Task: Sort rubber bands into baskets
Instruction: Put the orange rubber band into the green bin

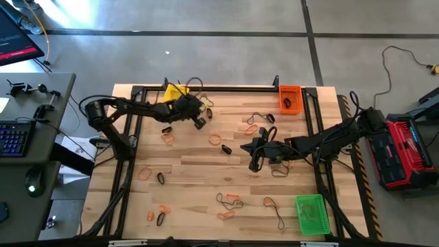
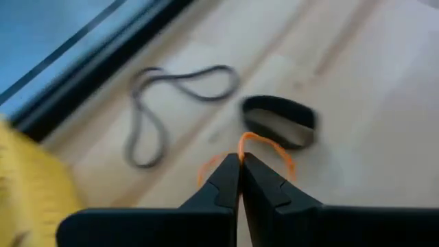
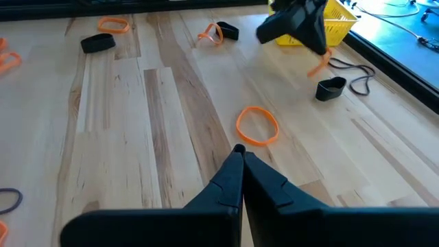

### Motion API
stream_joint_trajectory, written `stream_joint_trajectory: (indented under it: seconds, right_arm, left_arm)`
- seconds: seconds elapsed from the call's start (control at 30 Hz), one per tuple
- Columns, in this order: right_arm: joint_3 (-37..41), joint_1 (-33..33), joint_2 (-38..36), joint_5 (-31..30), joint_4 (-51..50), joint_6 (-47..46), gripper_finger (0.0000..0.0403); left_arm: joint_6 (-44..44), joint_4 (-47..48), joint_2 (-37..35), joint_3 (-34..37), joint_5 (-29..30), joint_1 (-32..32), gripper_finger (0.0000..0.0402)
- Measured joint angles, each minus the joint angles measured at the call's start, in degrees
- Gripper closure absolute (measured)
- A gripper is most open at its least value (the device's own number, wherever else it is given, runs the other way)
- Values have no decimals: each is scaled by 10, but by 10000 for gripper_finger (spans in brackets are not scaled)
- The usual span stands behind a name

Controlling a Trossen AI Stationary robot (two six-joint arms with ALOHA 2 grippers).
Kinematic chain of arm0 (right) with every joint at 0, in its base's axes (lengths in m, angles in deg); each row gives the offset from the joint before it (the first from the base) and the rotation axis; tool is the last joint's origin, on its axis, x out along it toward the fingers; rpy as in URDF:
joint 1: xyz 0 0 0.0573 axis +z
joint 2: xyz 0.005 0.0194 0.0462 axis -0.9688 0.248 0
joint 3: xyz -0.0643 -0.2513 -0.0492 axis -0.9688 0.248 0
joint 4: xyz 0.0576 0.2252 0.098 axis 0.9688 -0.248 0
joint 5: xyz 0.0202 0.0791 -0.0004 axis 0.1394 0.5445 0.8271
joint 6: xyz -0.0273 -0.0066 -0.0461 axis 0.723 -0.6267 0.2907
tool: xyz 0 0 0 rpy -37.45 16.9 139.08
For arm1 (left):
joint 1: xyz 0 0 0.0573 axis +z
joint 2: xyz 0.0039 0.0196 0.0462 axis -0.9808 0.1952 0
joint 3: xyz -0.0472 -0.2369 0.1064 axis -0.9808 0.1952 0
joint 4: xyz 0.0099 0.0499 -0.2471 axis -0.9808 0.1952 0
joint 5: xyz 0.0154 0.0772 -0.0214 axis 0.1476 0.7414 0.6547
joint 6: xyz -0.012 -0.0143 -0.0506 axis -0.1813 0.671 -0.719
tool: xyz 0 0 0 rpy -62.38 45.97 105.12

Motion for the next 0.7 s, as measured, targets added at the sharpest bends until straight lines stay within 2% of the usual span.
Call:
stream_joint_trajectory:
  seconds: [0.2, 0.7]
  right_arm:
    - [0, 0, 0, 0, 1, 0, 402]
    - [0, 0, 0, 0, 1, 0, 402]
  left_arm:
    - [5, 62, -2, -25, 0, 60, 401]
    - [4, 70, -2, -44, 15, 130, 401]
